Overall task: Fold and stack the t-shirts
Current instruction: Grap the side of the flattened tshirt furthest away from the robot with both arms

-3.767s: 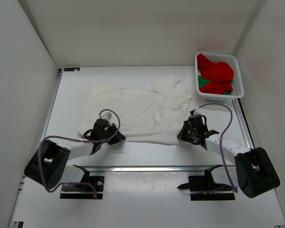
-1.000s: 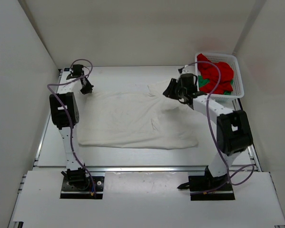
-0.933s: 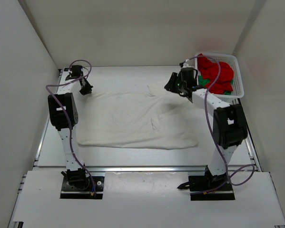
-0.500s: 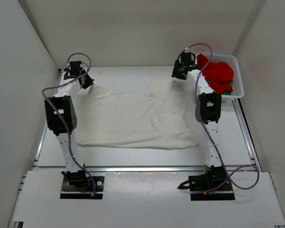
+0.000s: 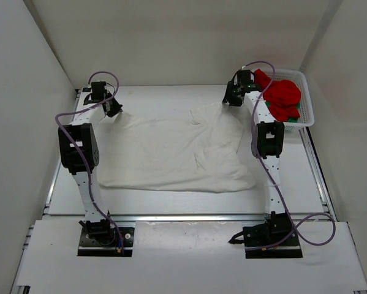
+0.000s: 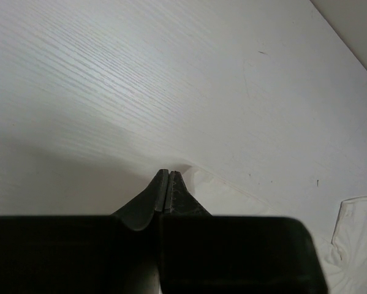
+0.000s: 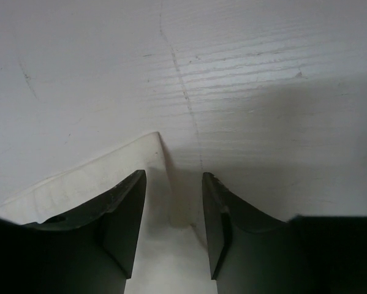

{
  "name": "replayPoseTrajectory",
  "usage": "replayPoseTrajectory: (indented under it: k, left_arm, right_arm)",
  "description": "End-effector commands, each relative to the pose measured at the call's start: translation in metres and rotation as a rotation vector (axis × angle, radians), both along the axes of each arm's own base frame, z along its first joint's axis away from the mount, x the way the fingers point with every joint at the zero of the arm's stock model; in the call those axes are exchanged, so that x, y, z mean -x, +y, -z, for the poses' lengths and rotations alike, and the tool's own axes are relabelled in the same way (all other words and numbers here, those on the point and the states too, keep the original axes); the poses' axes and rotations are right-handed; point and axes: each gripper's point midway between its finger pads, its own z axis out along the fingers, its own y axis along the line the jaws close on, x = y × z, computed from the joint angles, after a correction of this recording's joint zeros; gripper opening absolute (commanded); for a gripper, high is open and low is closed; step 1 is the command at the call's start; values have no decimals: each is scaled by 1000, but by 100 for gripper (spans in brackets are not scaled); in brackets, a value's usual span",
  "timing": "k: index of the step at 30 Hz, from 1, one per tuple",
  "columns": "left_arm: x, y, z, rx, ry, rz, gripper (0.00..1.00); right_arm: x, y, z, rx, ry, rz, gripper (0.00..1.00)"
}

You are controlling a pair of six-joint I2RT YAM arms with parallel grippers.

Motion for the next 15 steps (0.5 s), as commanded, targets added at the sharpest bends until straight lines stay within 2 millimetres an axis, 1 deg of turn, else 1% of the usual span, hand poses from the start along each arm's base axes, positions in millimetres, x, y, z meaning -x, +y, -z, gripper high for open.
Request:
replayPoseTrajectory:
  k: [1,3,4,5,6,7,9,11,12,13,14,15]
  left_arm:
    - [-1,-7,-50,7,-107,25,0]
    - [0,-6,-52,6,-113,15,0]
    - [0,-6,-50,4,-112,19,0]
    - [2,-8,-52,7,-116,21,0]
    - [4,-7,-51,2,-112,20,0]
    - [2,-10,-51,5,-115,20,0]
    - [3,-10,-52,1,-118,20,0]
    - [4,-9,-53,1,-122,19,0]
    - [4,-13,-50,1,-116,25,0]
    - [5,-13,-48,-1,-113,27,0]
    - [5,-14,-47,-6,-113,30,0]
    - [7,-14,-43,-10,-101,26,0]
  right_arm:
    - [-3,12,-3,-70,-7,-12,37]
    - [-2,17,0,-91,-3,-24,38]
    - [-4,19,-2,-115,-8,-21,37]
    - [-2,15,3,-120,8,-20,37]
    - [-5,16,1,-139,-4,-17,36]
    - [-4,18,4,-144,1,-21,37]
    - [-6,16,2,-163,-2,-21,31]
    - [-8,16,1,-188,-5,-13,23]
    - [-7,19,4,-195,-2,-23,20]
    - [-11,20,-3,-196,-27,-31,14]
    - [-14,19,-6,-194,-38,-24,9]
    - [-14,22,-7,-191,-39,-25,6]
